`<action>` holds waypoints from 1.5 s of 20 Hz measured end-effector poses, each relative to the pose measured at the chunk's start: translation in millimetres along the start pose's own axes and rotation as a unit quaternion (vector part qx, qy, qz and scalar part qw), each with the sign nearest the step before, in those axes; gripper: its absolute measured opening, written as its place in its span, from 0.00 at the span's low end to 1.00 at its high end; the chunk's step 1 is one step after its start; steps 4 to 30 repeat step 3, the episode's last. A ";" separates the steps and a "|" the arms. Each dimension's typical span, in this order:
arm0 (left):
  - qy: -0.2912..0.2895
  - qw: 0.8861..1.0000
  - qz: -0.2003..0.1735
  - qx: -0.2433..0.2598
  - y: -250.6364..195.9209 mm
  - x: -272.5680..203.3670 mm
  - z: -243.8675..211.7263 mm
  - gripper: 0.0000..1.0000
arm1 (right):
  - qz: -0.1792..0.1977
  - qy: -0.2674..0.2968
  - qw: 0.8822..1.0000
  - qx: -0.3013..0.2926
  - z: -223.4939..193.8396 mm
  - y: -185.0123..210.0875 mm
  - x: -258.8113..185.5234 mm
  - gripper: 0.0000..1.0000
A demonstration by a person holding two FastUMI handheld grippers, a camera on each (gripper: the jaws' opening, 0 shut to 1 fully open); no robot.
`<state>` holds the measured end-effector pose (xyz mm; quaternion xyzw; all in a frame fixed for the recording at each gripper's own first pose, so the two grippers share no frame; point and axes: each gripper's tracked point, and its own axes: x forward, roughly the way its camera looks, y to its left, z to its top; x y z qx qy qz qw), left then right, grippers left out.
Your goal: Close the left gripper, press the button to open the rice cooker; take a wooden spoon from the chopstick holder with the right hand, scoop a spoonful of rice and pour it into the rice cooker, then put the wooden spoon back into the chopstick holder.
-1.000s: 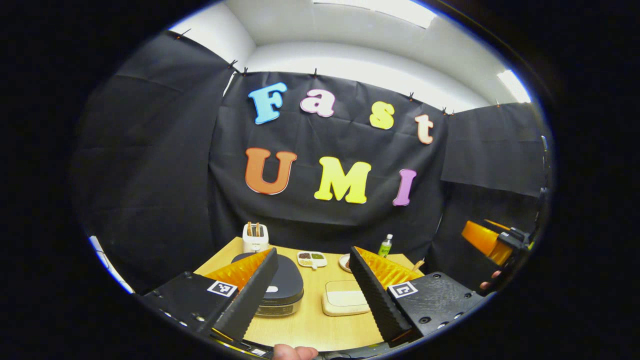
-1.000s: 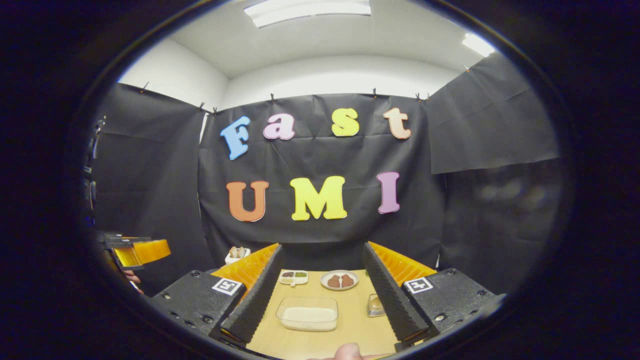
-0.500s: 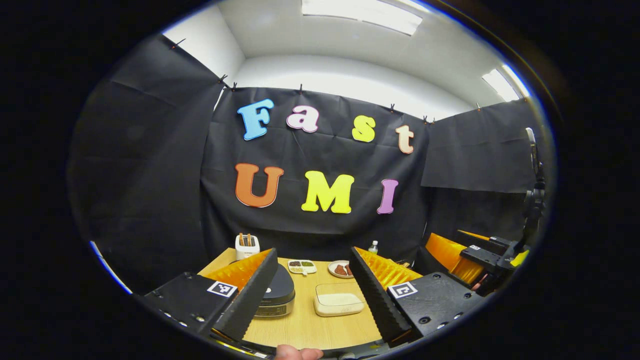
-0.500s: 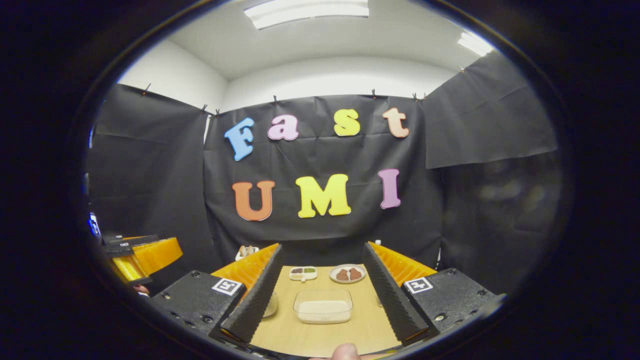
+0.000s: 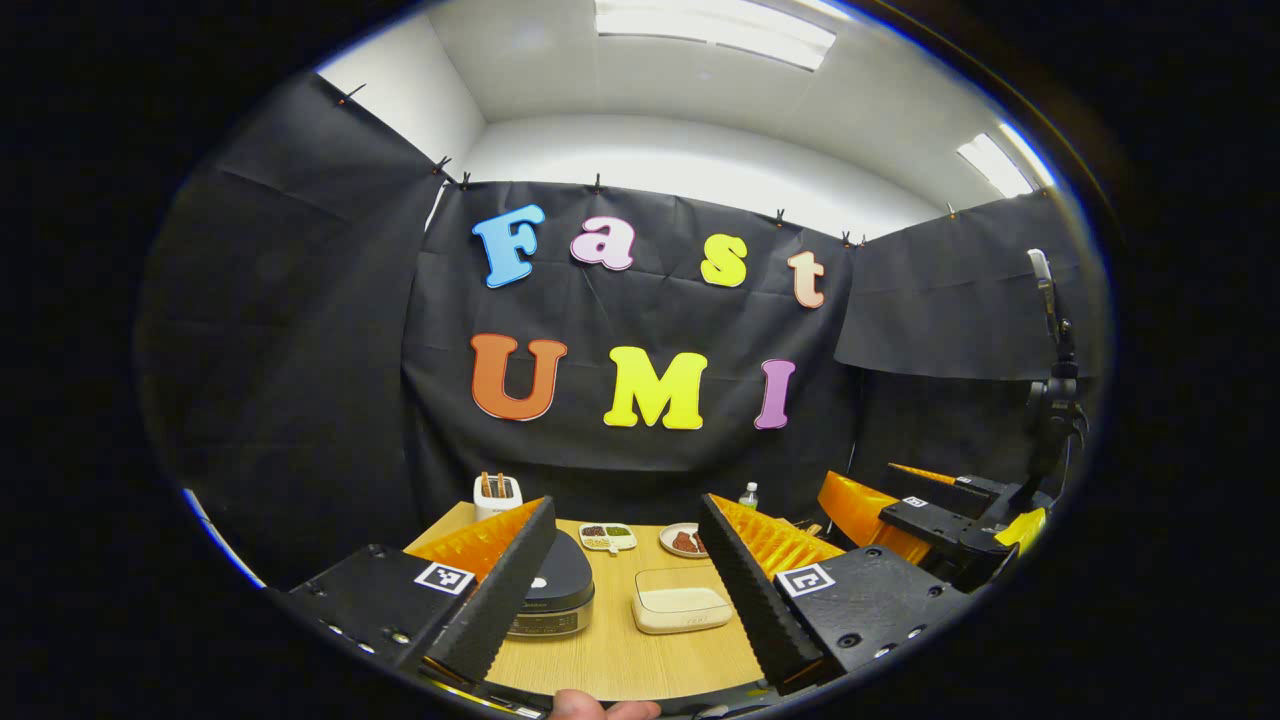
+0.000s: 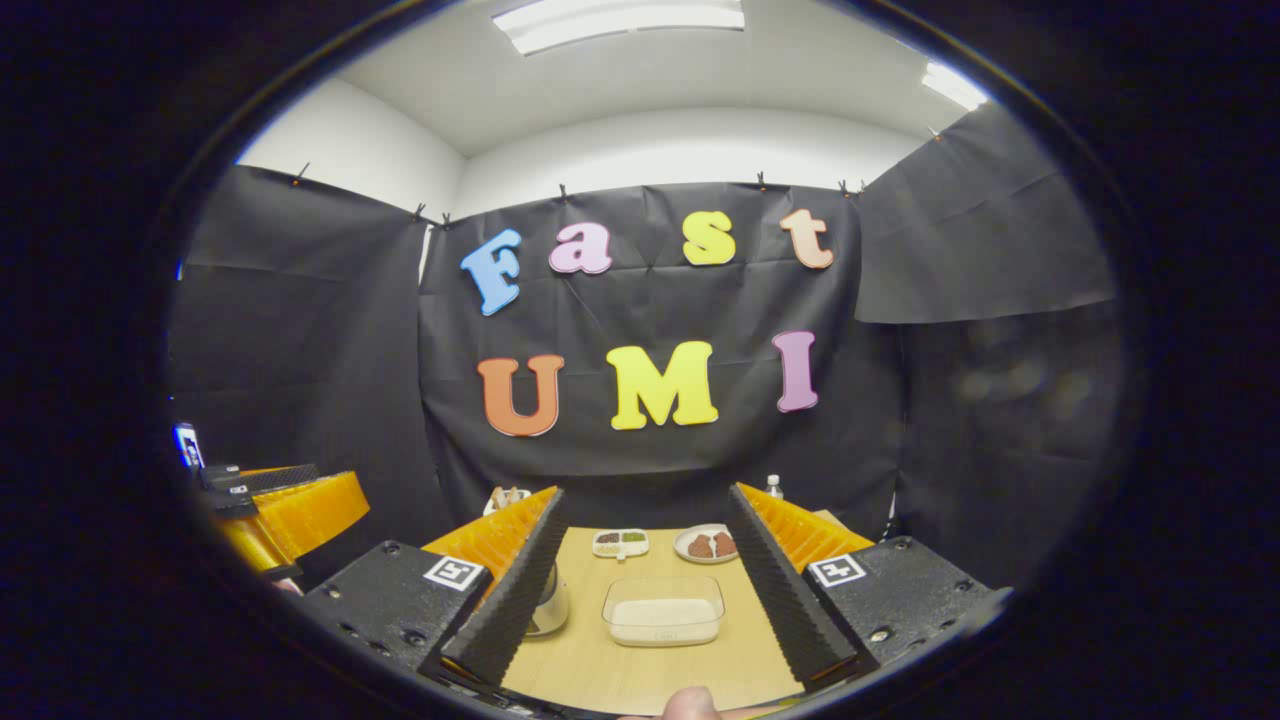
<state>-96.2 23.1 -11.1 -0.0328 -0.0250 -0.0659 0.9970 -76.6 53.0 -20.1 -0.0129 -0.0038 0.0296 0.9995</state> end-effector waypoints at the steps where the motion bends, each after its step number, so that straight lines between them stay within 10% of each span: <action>1: 0.000 1.000 -0.002 -0.001 -1.8 2.2 -1.6 0.94 | -0.001 0.000 1.000 0.000 -1.8 -2.1 -0.9 1.00; 30: 0.000 1.000 -0.005 0.002 -4.0 5.5 -3.4 0.94 | -0.002 -0.002 1.000 -0.001 -3.0 -4.1 0.4 1.00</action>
